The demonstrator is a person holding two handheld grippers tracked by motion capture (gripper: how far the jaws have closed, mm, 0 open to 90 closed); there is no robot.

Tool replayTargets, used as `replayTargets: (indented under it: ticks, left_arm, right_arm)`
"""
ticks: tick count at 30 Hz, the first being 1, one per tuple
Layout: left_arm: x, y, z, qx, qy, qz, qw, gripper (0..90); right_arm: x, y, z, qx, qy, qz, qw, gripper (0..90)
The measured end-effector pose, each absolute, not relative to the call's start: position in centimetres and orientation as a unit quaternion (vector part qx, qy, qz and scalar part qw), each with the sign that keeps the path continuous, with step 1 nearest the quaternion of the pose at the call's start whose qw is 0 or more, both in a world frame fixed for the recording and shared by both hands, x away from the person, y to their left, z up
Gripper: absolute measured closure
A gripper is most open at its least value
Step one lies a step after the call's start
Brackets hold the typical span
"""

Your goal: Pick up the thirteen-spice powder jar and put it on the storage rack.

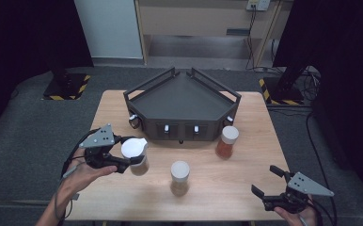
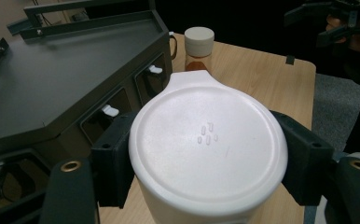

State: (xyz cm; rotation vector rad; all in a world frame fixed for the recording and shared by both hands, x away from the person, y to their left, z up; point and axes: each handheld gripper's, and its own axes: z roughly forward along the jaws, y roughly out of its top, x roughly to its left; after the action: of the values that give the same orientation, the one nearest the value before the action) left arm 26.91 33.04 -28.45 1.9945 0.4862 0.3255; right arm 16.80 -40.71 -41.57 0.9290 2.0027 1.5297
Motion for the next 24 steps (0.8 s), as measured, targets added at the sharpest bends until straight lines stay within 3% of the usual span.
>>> replayTargets:
  ticks: [24]
  left_arm:
    - [31.5,32.2,-24.3,0.826,0.197,0.14,0.51,29.3]
  right_arm:
    - [16.9,-40.8,-41.6,0.331,0.73,0.555,0.223,1.5]
